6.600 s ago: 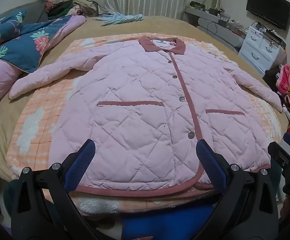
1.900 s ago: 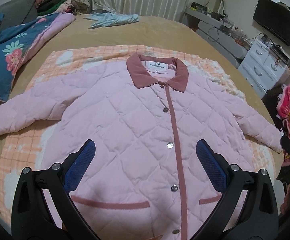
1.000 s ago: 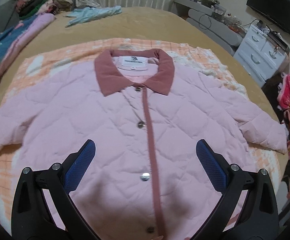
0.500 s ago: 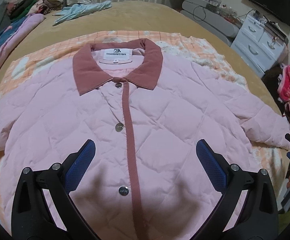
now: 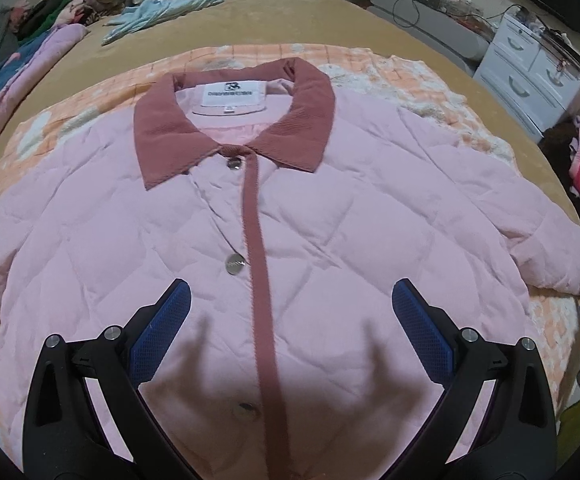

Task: Fold large clothes
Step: 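Close the right tool on the sleeve cuff and lift it, then carry the held sleeve with the right tool across the jacket body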

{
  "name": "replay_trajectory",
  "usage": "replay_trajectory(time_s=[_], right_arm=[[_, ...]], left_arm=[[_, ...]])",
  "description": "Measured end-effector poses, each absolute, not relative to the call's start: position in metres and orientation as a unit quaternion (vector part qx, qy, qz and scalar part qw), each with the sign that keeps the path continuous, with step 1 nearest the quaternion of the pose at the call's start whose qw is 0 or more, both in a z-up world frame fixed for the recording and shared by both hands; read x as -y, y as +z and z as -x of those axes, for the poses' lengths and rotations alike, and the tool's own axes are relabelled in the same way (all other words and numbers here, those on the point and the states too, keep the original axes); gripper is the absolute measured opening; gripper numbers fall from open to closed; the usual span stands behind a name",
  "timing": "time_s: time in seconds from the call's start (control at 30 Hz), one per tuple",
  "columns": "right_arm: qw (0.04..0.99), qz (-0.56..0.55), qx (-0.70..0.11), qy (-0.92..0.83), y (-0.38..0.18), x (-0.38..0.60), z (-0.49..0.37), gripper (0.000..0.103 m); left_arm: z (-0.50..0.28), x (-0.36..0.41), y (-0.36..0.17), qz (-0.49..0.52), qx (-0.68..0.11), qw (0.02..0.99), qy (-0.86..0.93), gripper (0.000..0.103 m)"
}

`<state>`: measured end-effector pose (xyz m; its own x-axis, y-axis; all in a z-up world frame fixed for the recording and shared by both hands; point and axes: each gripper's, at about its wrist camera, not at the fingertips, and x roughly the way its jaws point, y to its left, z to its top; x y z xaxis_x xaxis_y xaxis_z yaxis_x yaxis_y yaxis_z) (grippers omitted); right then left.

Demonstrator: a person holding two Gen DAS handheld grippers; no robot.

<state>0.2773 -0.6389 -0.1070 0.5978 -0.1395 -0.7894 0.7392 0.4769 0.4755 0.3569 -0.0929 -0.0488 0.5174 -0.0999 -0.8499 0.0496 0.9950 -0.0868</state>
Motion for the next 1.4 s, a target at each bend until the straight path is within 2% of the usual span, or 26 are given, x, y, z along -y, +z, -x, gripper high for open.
replay_trajectory(time_s=[0.07,0.1,0.13,0.17,0.23,0.27,0.33,0.43,0.53,0.9,1.4], right_arm=[[0.782,-0.444,-0.328,-0.288,-0.108,0.648,-0.278,0.099],[0.781,-0.451,-0.321,-0.290,-0.109,0.653,-0.277,0.093],[0.779,-0.458,-0.313,-0.293,-0.111,0.658,-0.277,0.082],[0.775,-0.463,-0.308,-0.300,-0.113,0.662,-0.275,0.077],[0.777,-0.458,-0.304,-0.306,-0.112,0.664,-0.273,0.054],[0.785,-0.448,-0.302,-0.303,-0.109,0.662,-0.275,0.049],[0.807,-0.416,-0.297,-0.294,-0.097,0.654,-0.277,0.030],[0.849,-0.359,-0.273,-0.275,-0.067,0.636,-0.281,0.020],[0.880,-0.316,-0.256,-0.244,-0.034,0.617,-0.288,0.017],[0.951,-0.183,-0.204,-0.143,0.073,0.521,-0.304,0.015],[0.980,-0.101,-0.166,-0.039,0.149,0.405,-0.313,0.014]], left_arm=[[-0.360,0.087,-0.047,0.030,-0.490,0.870,-0.041,0.095],[-0.362,0.086,-0.047,0.029,-0.489,0.871,-0.040,0.095],[-0.363,0.083,-0.045,0.026,-0.489,0.871,-0.037,0.095],[-0.364,0.081,-0.044,0.023,-0.488,0.872,-0.035,0.095],[-0.365,0.077,-0.041,0.019,-0.483,0.875,-0.029,0.095],[-0.365,0.073,-0.038,0.018,-0.479,0.877,-0.026,0.095],[-0.366,0.066,-0.034,0.022,-0.474,0.880,-0.022,0.095],[-0.364,0.055,-0.027,0.028,-0.468,0.883,-0.021,0.095],[-0.362,0.049,-0.019,0.028,-0.460,0.887,-0.021,0.095],[-0.350,0.027,0.026,0.024,-0.436,0.900,-0.003,0.095],[-0.332,-0.025,0.059,0.069,-0.427,0.902,0.001,0.095]])
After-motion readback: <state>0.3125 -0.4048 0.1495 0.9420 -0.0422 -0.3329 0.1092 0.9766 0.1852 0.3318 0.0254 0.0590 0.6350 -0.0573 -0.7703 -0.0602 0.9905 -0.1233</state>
